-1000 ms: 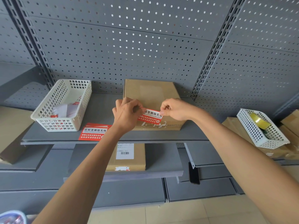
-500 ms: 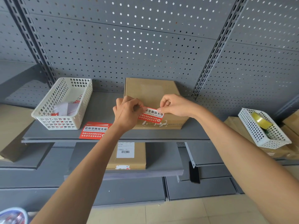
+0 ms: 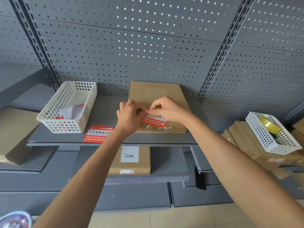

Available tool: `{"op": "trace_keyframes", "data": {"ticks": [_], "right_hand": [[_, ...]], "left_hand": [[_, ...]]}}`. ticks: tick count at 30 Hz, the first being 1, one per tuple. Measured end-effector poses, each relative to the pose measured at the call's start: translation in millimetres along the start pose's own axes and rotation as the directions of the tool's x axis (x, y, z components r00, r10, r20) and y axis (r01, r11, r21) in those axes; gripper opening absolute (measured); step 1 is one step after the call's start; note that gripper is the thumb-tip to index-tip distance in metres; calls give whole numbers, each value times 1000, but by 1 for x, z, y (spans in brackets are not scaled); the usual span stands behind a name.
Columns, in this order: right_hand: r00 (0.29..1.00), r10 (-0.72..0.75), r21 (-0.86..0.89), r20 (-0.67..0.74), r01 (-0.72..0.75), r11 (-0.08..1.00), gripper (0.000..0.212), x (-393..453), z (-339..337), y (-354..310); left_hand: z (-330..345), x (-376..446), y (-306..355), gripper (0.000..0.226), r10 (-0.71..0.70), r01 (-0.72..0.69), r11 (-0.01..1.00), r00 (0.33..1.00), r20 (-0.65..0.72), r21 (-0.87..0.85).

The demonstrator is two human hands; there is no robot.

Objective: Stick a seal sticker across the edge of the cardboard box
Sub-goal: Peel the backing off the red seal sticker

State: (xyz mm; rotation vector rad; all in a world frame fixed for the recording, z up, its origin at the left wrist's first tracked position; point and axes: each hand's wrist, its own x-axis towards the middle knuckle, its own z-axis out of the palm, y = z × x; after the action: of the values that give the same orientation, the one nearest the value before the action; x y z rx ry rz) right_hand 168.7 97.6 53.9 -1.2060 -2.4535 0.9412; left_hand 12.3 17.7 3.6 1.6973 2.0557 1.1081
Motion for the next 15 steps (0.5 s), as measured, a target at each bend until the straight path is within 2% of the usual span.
{"op": "trace_keyframes", "data": {"ticks": [5, 15], "right_hand": [[995, 35, 49, -92, -30, 998, 10, 3, 10, 2], [993, 42, 87, -108, -32, 996, 12, 3, 12, 2]], "left_hand": [[-5, -6, -10, 18, 28, -24, 997, 999, 43, -71], [-5, -8, -11, 12, 38, -35, 992, 999, 27, -120]]}}
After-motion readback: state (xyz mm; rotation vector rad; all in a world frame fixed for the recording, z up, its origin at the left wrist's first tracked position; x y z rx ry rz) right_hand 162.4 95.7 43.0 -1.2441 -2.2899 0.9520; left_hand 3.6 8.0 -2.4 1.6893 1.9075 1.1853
